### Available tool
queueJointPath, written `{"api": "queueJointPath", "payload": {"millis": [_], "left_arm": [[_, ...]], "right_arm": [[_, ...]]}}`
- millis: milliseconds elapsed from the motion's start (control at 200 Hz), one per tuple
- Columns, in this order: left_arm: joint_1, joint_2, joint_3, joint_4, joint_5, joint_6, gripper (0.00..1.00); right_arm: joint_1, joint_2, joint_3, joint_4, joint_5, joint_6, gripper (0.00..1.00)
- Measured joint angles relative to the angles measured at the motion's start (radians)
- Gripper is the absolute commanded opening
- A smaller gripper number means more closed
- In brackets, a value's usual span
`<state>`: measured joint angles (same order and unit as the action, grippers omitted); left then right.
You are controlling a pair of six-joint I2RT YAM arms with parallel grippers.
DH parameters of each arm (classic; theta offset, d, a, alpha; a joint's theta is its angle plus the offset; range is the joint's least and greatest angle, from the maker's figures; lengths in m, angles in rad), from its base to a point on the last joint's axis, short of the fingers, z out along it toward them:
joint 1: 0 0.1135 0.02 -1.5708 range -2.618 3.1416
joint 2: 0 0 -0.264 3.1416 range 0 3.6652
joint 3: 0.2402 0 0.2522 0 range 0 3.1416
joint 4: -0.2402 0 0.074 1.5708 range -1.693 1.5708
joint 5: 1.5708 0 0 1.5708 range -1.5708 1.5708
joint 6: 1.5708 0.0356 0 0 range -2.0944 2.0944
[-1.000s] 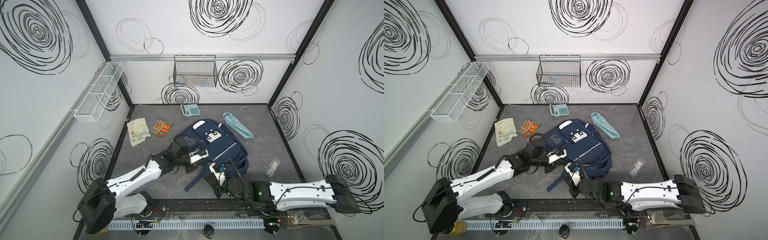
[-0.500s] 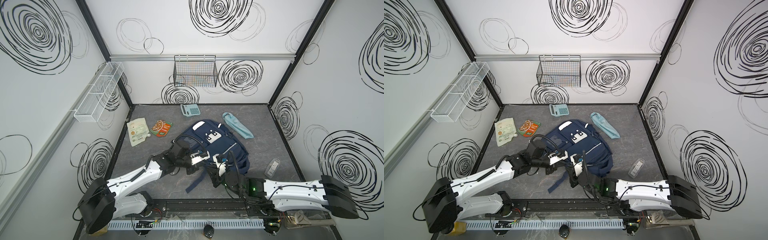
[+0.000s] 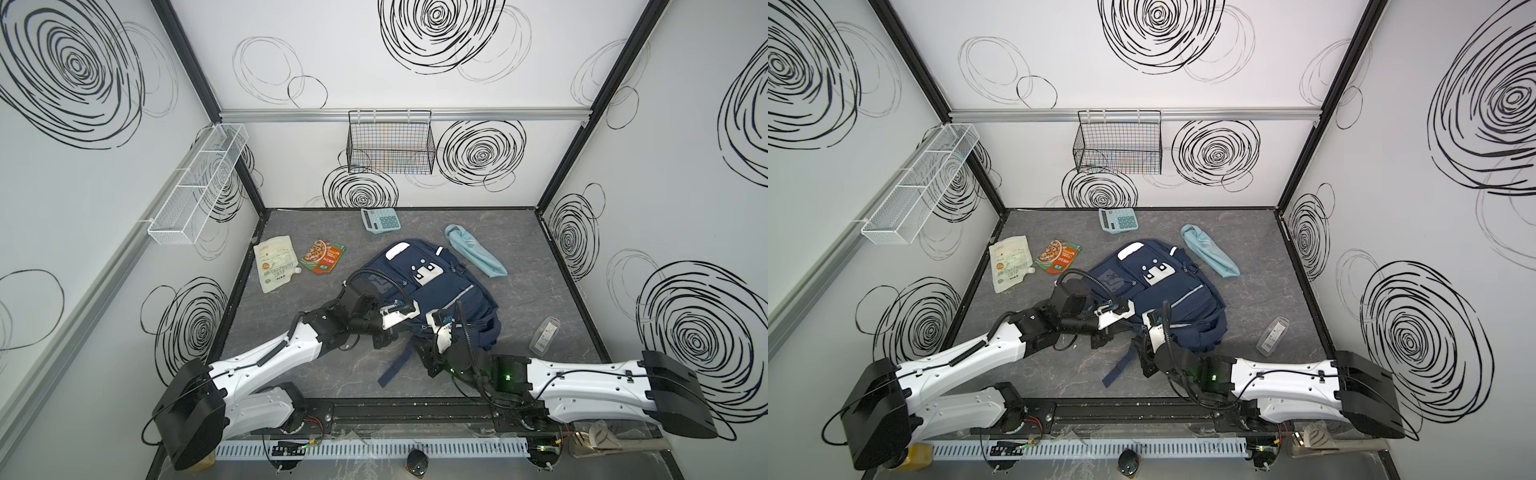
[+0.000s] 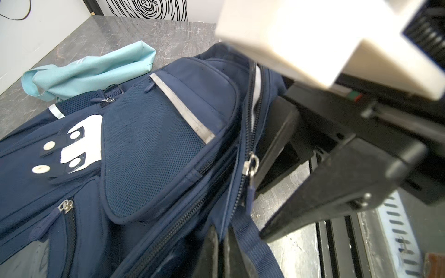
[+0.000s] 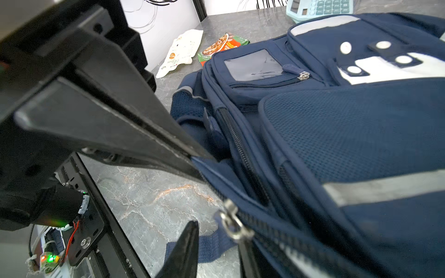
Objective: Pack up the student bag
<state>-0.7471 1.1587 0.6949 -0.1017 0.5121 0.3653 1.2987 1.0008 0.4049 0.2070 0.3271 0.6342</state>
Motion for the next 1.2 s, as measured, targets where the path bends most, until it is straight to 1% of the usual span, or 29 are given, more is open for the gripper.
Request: {"api": "queueJointPath", "payload": {"millis": [200,315,525,820,976,1046,1146,1201], "left_arm": [[0.0,0.001,0.0,0.0,0.001,0.0,0.0],[0.0,0.003,0.0,0.0,0.006,-0.001,0.0],[-0.001,0.005,0.0,-0.001,0.004,-0.005,0.0],[-0.01,0.005,0.0,-0.001,-0.016,-0.005,0.0],[-0.012,0.005,0.0,0.0,-0.027,-0.004,0.0],[-0.014,0.005,0.0,0.0,-0.031,-0.004,0.0],[-0.021,0.005,0.0,0.007,-0.042,-0.003,0.0],[-0.024,0.004,0.0,0.012,-0.048,-0.001,0.0]], "right_arm": [[-0.001,-0.124,-0.046,-0.02,0.006,-0.007,0.32],[-0.002,-0.156,-0.064,-0.013,0.007,-0.025,0.34],[-0.007,-0.11,-0.068,0.04,0.008,-0.045,0.37],[-0.031,-0.029,-0.056,0.117,0.016,-0.052,0.36],[-0.056,0.001,-0.037,0.123,0.015,-0.064,0.25],[-0.066,0.005,-0.035,0.123,0.013,-0.071,0.14],[-0.071,0.0,-0.029,0.121,-0.006,-0.074,0.0],[-0.074,-0.013,-0.029,0.112,-0.015,-0.07,0.0]]}}
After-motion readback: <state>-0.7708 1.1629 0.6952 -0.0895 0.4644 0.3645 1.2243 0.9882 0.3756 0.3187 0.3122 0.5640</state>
